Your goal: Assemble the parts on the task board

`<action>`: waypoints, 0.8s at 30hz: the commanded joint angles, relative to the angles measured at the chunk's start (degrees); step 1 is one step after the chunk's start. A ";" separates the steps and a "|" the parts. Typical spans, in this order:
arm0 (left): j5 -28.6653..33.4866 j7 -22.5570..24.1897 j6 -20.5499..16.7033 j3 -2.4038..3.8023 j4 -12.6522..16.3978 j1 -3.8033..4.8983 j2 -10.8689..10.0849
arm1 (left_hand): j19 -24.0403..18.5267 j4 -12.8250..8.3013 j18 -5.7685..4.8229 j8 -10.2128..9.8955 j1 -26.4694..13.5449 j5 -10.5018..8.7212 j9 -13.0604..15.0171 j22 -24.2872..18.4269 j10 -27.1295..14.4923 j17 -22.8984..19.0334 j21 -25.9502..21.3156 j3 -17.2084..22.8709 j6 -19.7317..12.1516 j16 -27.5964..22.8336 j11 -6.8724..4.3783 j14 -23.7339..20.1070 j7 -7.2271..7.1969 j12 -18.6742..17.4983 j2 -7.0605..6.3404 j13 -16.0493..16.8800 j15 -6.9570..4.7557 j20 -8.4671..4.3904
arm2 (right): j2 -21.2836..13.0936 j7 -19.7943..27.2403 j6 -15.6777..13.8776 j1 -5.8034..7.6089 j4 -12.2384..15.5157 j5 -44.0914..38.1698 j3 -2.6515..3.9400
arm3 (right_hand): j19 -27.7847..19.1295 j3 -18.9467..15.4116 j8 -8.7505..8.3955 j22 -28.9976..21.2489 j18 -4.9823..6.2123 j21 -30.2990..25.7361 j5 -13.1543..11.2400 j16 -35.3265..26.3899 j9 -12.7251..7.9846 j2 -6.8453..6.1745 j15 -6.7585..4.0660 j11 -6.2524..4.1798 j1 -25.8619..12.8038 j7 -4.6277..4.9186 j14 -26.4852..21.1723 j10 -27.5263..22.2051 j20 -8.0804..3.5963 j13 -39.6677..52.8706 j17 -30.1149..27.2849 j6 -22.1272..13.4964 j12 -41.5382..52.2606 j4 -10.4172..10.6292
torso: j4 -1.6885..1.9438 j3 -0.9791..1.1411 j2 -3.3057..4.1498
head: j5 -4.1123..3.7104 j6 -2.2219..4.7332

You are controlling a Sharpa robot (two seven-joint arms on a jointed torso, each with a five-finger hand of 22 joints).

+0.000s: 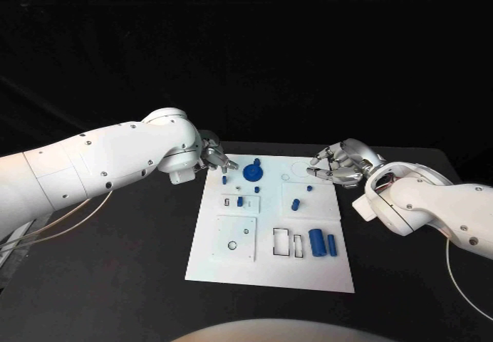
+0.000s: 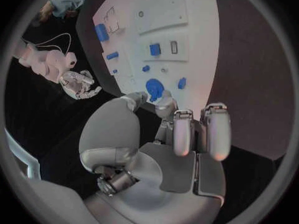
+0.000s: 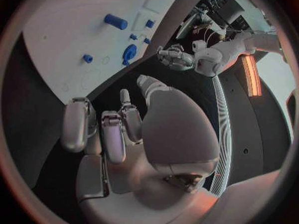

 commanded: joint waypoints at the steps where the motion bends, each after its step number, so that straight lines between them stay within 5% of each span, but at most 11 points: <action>1: -0.04 0.11 1.87 0.05 -2.15 0.34 0.87 | 1.79 0.03 -1.16 -1.43 0.71 0.33 -1.19 8.94 -0.14 14.34 -0.30 -0.89 -0.53 0.26 0.72 5.88 0.52 -0.15 0.17 -0.12 0.61 0.60 | 0.06 0.01 0.54 -0.04 0.02 -0.44 0.00 | -0.42 0.34 0.33 2.30 1.07 -0.12 -0.19 -0.21 0.08 -0.03 -0.35 -0.04 -0.60 0.03 5.26 -0.19 0.09 1.24 12.65 -0.41 -0.18 -0.06 | -0.05 -0.09 0.13 | 0.12 0.09; 15: -0.76 0.60 6.15 -0.39 -10.20 0.26 4.99 | 1.73 0.03 -1.14 -2.77 1.07 -0.11 -2.48 8.90 -0.46 14.30 -0.39 -1.42 -0.75 0.23 1.04 5.87 0.87 -0.34 0.76 -0.44 0.90 0.89 | 0.12 0.00 0.58 -0.05 0.20 -0.48 0.00 | -0.42 0.34 0.33 2.30 1.07 -0.12 -0.19 -0.21 0.08 -0.03 -0.35 -0.04 -0.60 0.03 5.26 -0.19 0.09 1.24 12.65 -0.41 -0.18 -0.06 | -0.07 -0.33 0.49 | 0.36 0.20; 24: -0.77 1.08 8.23 -1.07 -13.87 -0.35 6.98 | 1.71 0.02 -1.13 -3.08 1.26 -0.82 -2.92 8.90 -0.58 14.32 -0.43 -1.64 -0.57 0.24 1.14 5.88 0.96 -0.32 1.05 -0.45 1.00 1.01 | 0.19 0.02 0.63 -0.05 0.25 -0.50 0.00 | -0.41 0.41 0.36 2.31 1.07 -0.12 -0.12 -0.21 0.14 -0.01 -0.36 -0.06 -0.58 0.02 5.26 -0.19 0.08 1.22 12.64 -0.45 -0.20 -0.12 | -0.09 -0.28 0.41 | 0.25 -0.09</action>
